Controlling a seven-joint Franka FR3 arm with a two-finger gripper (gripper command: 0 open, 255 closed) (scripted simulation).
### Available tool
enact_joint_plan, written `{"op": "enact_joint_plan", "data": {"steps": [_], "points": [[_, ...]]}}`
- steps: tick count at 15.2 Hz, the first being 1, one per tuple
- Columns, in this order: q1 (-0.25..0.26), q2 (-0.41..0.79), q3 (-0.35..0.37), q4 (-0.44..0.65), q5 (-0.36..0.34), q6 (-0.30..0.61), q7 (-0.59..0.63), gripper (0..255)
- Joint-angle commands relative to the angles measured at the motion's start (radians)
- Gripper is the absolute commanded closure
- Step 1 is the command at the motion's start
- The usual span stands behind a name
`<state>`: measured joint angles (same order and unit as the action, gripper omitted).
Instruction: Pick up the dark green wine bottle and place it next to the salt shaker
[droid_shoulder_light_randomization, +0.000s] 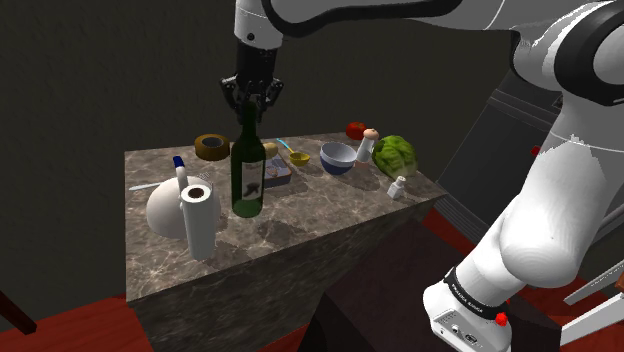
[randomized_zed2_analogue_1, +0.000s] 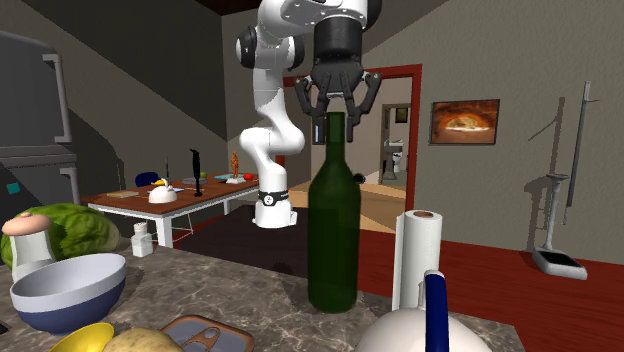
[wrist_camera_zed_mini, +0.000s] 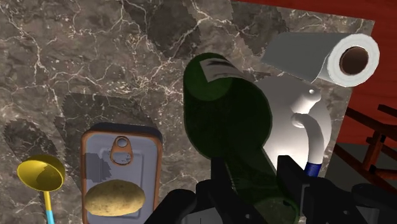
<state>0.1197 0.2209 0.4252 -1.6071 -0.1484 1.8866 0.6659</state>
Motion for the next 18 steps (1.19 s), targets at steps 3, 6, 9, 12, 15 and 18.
{"op": "enact_joint_plan", "data": {"steps": [3, 6, 9, 12, 15, 18], "points": [[0.003, -0.002, 0.002, 0.051, 0.003, -0.053, -0.004, 255], [0.005, 0.000, 0.003, 0.095, 0.002, -0.094, -0.006, 255], [0.009, 0.006, 0.004, 0.142, 0.001, -0.136, -0.007, 255], [0.014, 0.014, 0.005, 0.193, -0.002, -0.180, -0.008, 255], [0.020, 0.025, 0.006, 0.249, -0.006, -0.225, -0.009, 255], [0.028, 0.039, 0.008, 0.310, -0.013, -0.273, -0.009, 255]]}}
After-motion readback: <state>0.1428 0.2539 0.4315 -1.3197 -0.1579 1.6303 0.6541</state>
